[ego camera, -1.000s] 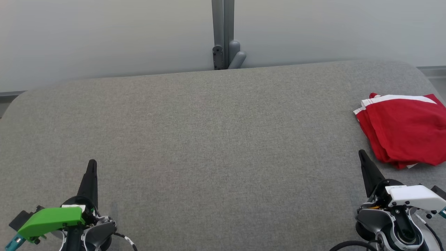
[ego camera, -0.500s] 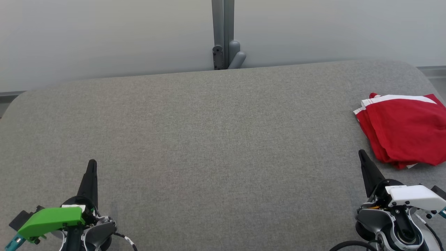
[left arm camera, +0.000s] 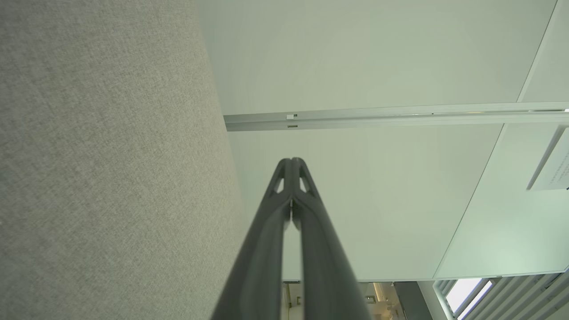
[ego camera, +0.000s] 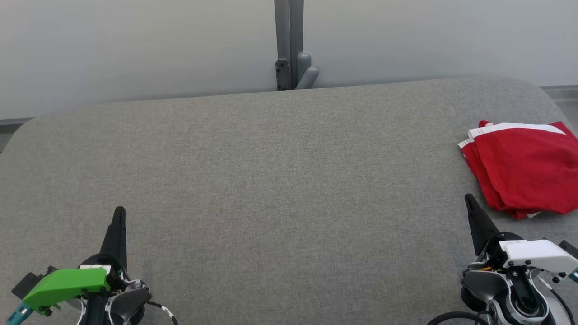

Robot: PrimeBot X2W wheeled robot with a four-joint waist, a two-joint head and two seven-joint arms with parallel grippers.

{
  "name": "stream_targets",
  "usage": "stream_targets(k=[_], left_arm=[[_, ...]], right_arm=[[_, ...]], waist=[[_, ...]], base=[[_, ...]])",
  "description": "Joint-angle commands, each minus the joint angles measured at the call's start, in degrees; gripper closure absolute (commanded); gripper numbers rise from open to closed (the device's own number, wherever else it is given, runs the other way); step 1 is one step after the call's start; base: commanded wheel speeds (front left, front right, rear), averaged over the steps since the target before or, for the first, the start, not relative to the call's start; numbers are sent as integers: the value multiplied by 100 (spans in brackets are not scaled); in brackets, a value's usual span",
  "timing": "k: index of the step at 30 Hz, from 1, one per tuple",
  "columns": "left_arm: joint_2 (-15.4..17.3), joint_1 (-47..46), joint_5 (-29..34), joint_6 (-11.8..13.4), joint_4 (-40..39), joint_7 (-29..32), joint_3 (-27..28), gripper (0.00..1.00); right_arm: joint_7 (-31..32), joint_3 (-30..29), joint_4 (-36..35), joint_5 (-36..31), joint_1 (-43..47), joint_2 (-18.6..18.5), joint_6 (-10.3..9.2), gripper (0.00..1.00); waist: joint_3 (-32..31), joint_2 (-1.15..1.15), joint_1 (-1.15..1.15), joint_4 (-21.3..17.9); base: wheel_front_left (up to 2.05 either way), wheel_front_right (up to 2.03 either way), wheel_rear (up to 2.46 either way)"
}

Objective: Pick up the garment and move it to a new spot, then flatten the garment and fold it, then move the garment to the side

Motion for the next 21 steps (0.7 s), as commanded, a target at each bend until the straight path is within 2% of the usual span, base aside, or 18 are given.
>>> stream_targets(k=[1,21], left_arm=[[31,-55,-17,-20,-26,23,9,100],[31,-55,-17,-20,-27,23,9,100]], right_arm=[[21,8,10,33,-67,-27,2,100],[22,8,10,33,-66,-27,2,100]], waist=[[0,0,0,0],[0,0,0,0]], base=[[0,0,0],[0,0,0]])
